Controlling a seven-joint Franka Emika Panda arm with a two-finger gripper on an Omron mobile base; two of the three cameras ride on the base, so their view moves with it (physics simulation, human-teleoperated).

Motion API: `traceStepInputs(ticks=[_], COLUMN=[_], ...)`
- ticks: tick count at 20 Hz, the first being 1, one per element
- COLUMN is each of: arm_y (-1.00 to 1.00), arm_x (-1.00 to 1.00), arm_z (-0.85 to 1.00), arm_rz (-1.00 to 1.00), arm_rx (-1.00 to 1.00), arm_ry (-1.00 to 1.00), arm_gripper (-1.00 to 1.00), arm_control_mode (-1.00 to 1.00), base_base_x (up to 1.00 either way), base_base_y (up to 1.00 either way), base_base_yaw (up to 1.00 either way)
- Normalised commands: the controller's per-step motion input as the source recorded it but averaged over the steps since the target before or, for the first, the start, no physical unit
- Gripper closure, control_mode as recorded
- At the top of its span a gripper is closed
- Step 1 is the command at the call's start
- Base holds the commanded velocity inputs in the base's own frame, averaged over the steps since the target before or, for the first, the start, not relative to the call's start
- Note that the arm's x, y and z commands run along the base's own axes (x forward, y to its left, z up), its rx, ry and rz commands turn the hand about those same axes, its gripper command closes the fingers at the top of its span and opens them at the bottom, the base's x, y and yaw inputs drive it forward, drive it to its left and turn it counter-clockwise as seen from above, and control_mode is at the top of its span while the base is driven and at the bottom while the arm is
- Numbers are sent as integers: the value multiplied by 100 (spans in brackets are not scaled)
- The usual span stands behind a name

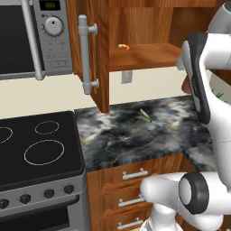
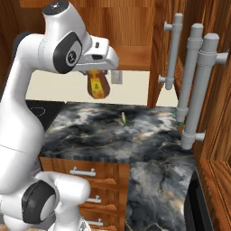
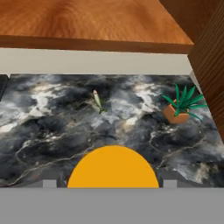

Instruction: Pick the cereal and honey bottle from the counter and place them in the cabinets closest to them.

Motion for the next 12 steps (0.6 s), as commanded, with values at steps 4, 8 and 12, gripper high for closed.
traceStepInputs(ticks=[4,8,12], arm_y=[33,28,17], arm_x=[0,1,7], arm_z=[50,52,27], arm_rz=[0,0,0], arm_rx=[-4,-3,-2], arm_ry=[-6,-3,0], arm_gripper=[100,100,100], arm_control_mode=[-100,-100,-100], base_base_x=[0,0,0], base_base_y=[0,0,0], base_base_yaw=[0,0,0])
